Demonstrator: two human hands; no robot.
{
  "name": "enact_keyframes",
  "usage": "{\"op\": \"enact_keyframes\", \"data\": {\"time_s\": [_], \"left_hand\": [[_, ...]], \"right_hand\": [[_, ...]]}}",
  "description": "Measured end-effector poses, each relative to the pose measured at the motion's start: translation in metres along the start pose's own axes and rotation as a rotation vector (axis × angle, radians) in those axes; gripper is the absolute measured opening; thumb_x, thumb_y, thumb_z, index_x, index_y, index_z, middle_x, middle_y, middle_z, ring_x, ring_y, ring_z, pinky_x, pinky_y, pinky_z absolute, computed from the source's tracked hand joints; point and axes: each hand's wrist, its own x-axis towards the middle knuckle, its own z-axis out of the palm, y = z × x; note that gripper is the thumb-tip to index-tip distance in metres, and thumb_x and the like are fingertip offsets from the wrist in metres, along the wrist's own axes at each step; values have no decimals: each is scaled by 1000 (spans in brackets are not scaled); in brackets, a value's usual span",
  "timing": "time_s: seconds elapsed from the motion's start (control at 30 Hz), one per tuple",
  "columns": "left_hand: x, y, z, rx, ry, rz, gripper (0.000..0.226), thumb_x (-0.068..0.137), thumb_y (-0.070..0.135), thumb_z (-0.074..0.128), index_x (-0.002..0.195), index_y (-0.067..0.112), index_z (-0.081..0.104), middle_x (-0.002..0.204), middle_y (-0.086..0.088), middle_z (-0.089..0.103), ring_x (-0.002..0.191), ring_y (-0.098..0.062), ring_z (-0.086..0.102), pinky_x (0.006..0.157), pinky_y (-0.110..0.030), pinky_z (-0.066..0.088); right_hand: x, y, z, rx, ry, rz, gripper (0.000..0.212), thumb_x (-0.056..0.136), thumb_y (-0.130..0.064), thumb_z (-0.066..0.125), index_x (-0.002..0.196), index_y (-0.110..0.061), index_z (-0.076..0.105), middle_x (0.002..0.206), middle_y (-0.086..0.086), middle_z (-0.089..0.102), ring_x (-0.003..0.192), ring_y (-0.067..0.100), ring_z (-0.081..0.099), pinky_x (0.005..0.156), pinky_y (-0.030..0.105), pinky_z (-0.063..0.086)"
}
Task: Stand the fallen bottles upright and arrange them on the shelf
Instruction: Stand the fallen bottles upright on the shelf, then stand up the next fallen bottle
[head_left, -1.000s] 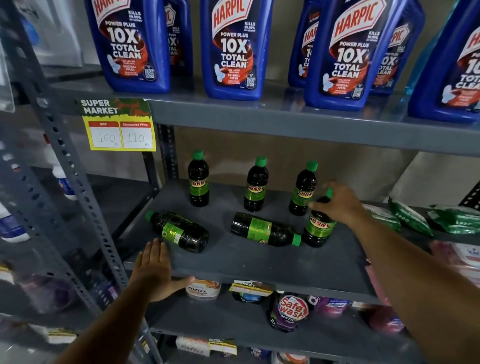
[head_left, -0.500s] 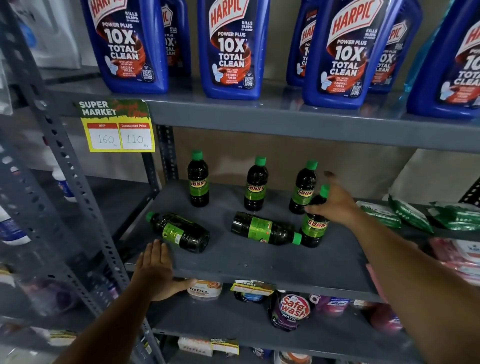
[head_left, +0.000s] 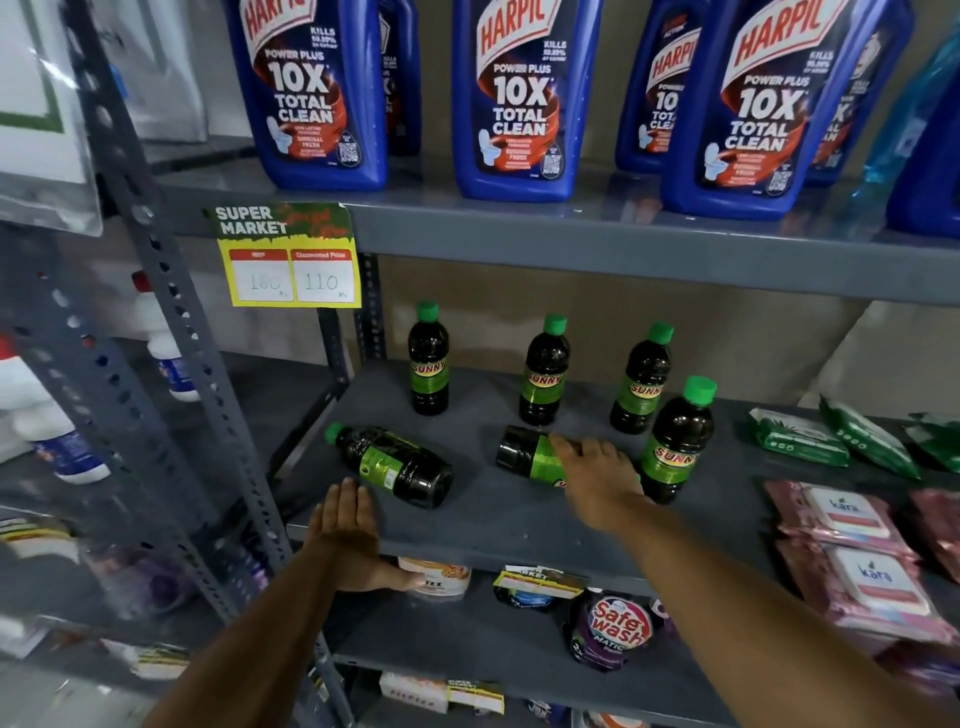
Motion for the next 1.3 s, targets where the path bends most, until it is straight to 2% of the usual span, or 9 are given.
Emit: {"op": "enact_keyframes", "data": {"time_s": [0.2,0.33,0.47,0.67,0.83,0.9,1.0,1.13,1.3], "left_hand": [[-3,-1,-2,20,-18,9,149,52,90,55,146,5,-23,156,-18,-30,144,-35,-26,121,-48,-8],[-4,0,-3,20,-34,2,150,51,91,55,145,5,-24,155,-18,-31,144,-35,-27,120,-48,-9],[-3,0,-5,32,-55,2,152,49,92,55,144,4,-25,154,-20,-32,144,-37,-26,120,-48,-9],[-1,2,-7,53,-76,-3,154,48,92,53,144,2,-26,153,-22,-33,143,-39,-26,119,-50,-8],[0,-1,-5,50,-60,6,155,47,93,53,144,1,-25,153,-23,-32,143,-40,-26,118,-50,-8],[2,-2,-3,54,-60,10,156,46,93,53,144,1,-25,153,-23,-32,143,-40,-26,118,-51,-8],[4,-2,0,48,-45,7,157,44,93,54,144,2,-26,154,-22,-32,143,-39,-26,118,-50,-8],[5,-5,3,15,-36,28,155,45,92,54,144,4,-26,153,-20,-34,142,-37,-29,118,-49,-11],[8,-8,4,32,-44,27,152,47,90,53,143,5,-27,153,-20,-35,141,-37,-32,119,-50,-12]], "right_hand": [[5,-1,-6,85,-50,37,82,84,-34,69,150,-33,21,133,18,40,118,44,47,95,52,46],[6,-6,-41,159,-118,40,78,68,-42,71,140,-37,42,122,11,57,107,35,61,83,38,53],[14,-25,-89,-231,-127,-5,63,63,-42,73,124,-35,57,111,2,59,102,29,60,74,36,42],[26,-63,-124,-696,-193,-125,26,82,-25,64,108,-22,64,113,0,65,108,29,54,92,44,31],[25,-68,-125,-777,-110,-285,27,87,-21,60,113,-23,65,121,3,65,121,30,50,114,52,11],[17,-73,-118,-623,-8,-490,34,84,-24,60,118,-28,64,120,2,62,123,28,47,117,51,9],[-11,-84,-86,-59,-45,-657,15,77,-31,63,90,-26,68,93,-1,66,90,22,60,88,39,47],[-31,-73,-36,36,-513,-286,31,73,-35,76,64,-14,56,65,2,59,62,20,56,59,32,48],[-24,-32,-12,764,-458,263,55,57,-50,89,88,-18,57,87,0,63,71,11,59,48,15,47]]}}
